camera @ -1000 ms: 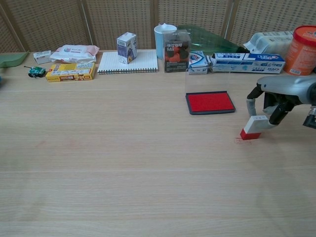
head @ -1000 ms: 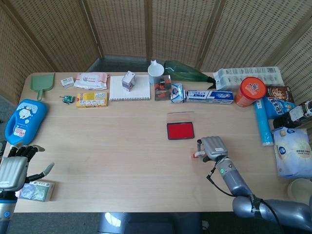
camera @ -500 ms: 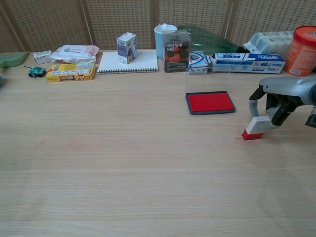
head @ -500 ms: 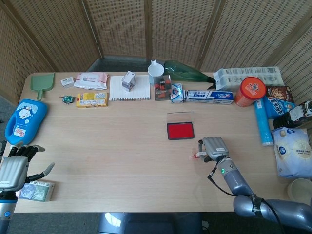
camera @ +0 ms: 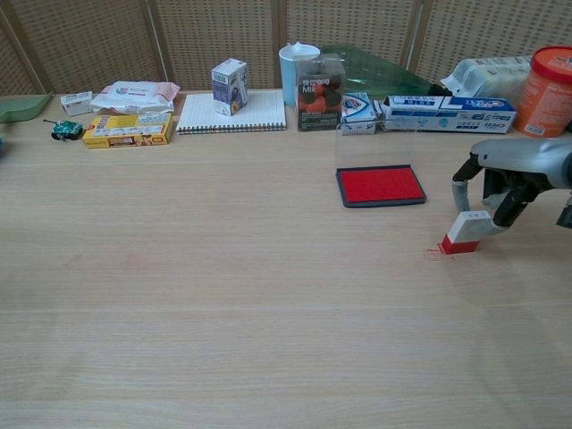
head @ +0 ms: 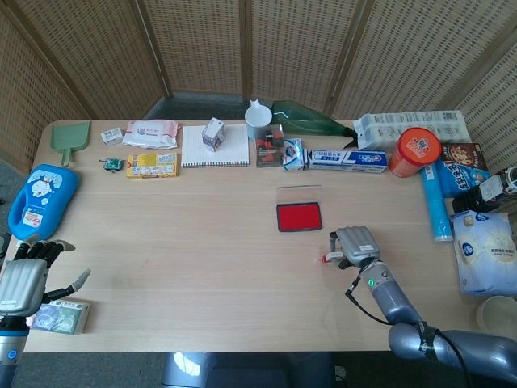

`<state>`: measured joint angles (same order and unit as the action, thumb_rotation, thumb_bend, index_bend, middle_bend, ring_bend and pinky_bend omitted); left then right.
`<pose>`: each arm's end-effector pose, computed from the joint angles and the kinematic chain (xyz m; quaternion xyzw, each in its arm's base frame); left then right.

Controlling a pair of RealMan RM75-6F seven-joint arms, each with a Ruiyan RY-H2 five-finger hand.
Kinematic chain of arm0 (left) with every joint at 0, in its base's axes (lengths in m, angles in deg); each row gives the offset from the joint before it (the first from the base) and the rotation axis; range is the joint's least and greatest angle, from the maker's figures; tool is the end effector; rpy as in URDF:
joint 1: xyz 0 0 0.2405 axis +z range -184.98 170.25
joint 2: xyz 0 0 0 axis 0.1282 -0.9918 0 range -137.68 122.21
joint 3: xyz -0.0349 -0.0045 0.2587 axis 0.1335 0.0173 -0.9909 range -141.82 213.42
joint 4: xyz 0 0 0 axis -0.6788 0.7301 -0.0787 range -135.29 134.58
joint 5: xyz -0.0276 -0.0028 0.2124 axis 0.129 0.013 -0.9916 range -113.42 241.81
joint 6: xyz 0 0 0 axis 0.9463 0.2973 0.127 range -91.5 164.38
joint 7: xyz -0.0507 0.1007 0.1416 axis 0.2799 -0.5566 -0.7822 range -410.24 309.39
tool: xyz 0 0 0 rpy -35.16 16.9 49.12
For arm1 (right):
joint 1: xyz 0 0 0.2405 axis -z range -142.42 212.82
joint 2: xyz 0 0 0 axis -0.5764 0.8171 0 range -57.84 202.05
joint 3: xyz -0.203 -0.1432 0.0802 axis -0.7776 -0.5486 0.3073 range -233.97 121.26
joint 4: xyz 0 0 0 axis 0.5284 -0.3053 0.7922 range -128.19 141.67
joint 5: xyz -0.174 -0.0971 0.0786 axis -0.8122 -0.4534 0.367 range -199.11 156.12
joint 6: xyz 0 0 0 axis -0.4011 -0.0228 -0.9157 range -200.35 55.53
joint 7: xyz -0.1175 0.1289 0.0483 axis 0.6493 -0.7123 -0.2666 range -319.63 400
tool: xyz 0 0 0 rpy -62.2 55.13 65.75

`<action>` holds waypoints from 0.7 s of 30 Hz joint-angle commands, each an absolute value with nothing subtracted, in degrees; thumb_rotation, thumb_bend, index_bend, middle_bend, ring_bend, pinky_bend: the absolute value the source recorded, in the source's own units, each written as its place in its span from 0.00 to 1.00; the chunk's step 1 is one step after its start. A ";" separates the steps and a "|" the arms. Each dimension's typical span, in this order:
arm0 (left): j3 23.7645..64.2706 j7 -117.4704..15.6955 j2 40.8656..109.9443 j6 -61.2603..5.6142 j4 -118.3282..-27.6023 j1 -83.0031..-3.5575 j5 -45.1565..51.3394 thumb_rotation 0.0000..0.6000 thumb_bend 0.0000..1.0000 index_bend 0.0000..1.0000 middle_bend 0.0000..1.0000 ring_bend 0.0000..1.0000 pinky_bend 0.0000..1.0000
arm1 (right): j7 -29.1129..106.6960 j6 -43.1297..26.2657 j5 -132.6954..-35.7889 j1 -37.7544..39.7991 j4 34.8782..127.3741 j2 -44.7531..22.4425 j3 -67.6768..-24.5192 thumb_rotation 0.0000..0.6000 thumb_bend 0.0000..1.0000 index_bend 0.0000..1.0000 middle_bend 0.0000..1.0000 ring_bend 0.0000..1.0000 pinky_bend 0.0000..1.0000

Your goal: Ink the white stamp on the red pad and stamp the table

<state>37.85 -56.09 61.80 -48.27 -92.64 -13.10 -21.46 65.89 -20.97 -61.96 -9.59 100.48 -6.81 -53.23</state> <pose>-0.3069 0.2196 0.1228 -0.6032 -0.3892 -0.3844 0.5805 -0.2091 -0.3624 -0.0145 0.7238 -0.4830 0.2295 0.4362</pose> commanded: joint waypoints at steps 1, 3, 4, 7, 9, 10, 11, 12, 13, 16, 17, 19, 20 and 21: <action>37.84 -56.07 61.77 -48.30 -92.61 -13.07 -21.46 0.31 0.21 0.33 0.33 0.28 0.12 | 65.89 -21.11 -61.89 -9.63 100.57 -6.72 -53.20 0.92 0.35 0.54 1.00 1.00 1.00; 37.80 -56.07 61.72 -48.26 -92.55 -13.04 -21.40 0.30 0.21 0.33 0.33 0.28 0.12 | 65.94 -21.14 -61.80 -9.63 100.65 -6.68 -53.23 0.91 0.34 0.53 1.00 1.00 1.00; 37.77 -56.09 61.68 -48.26 -92.53 -13.02 -21.41 0.30 0.21 0.33 0.33 0.28 0.12 | 65.90 -21.17 -61.74 -9.63 100.72 -6.68 -53.20 0.91 0.34 0.53 1.00 1.00 1.00; 37.77 -56.00 61.55 -48.41 -92.53 -12.92 -21.40 0.30 0.21 0.33 0.33 0.28 0.12 | 66.00 -21.13 -61.74 -9.66 100.79 -6.70 -53.20 0.90 0.32 0.53 1.00 1.00 1.00; 37.78 -55.92 61.47 -48.57 -92.48 -12.83 -21.39 0.30 0.21 0.33 0.33 0.28 0.12 | 66.04 -21.16 -61.54 -9.72 100.93 -6.63 -53.13 0.89 0.32 0.53 1.00 1.00 1.00; 37.77 -55.85 61.45 -48.62 -92.45 -12.77 -21.37 0.30 0.21 0.33 0.33 0.28 0.12 | 66.10 -21.14 -61.49 -9.76 101.01 -6.58 -53.11 0.88 0.32 0.52 1.00 1.00 1.00; 37.77 -55.80 61.45 -48.66 -92.44 -12.75 -21.38 0.30 0.21 0.33 0.33 0.28 0.12 | 66.17 -21.16 -61.38 -9.80 101.10 -6.52 -53.10 0.88 0.31 0.52 1.00 1.00 1.00; 37.75 -55.76 61.46 -48.68 -92.41 -12.72 -21.40 0.30 0.21 0.33 0.33 0.28 0.12 | 66.23 -21.12 -61.34 -9.84 101.16 -6.47 -53.08 0.88 0.31 0.52 1.00 1.00 1.00; 37.74 -55.70 61.49 -48.72 -92.39 -12.70 -21.41 0.30 0.21 0.33 0.33 0.28 0.12 | 66.25 -21.10 -61.26 -9.85 101.24 -6.42 -53.05 0.87 0.31 0.52 1.00 1.00 1.00; 37.72 -55.65 61.51 -48.75 -92.31 -12.68 -21.48 0.30 0.21 0.33 0.33 0.28 0.12 | 66.11 -21.00 -61.07 -9.84 101.51 -6.23 -52.90 0.87 0.30 0.51 1.00 1.00 1.00; 37.73 -55.59 61.51 -48.78 -92.27 -12.67 -21.50 0.30 0.21 0.33 0.33 0.28 0.12 | 66.03 -20.88 -61.10 -9.80 101.63 -6.11 -52.83 0.87 0.29 0.50 1.00 1.00 1.00; 37.75 -55.52 61.49 -48.82 -92.25 -12.68 -21.56 0.29 0.21 0.33 0.33 0.28 0.12 | 65.90 -20.76 -61.10 -9.74 101.83 -5.91 -52.75 0.86 0.29 0.49 1.00 1.00 1.00; 37.75 -55.51 61.47 -48.85 -92.26 -12.68 -21.61 0.30 0.21 0.33 0.33 0.28 0.12 | 65.72 -20.66 -61.20 -9.67 101.95 -5.78 -52.65 0.86 0.29 0.48 1.00 1.00 1.00; 37.76 -55.50 61.44 -48.90 -92.28 -12.66 -21.64 0.30 0.21 0.33 0.33 0.28 0.12 | 65.52 -20.68 -61.20 -9.61 102.10 -5.65 -52.57 0.84 0.28 0.48 1.00 1.00 1.00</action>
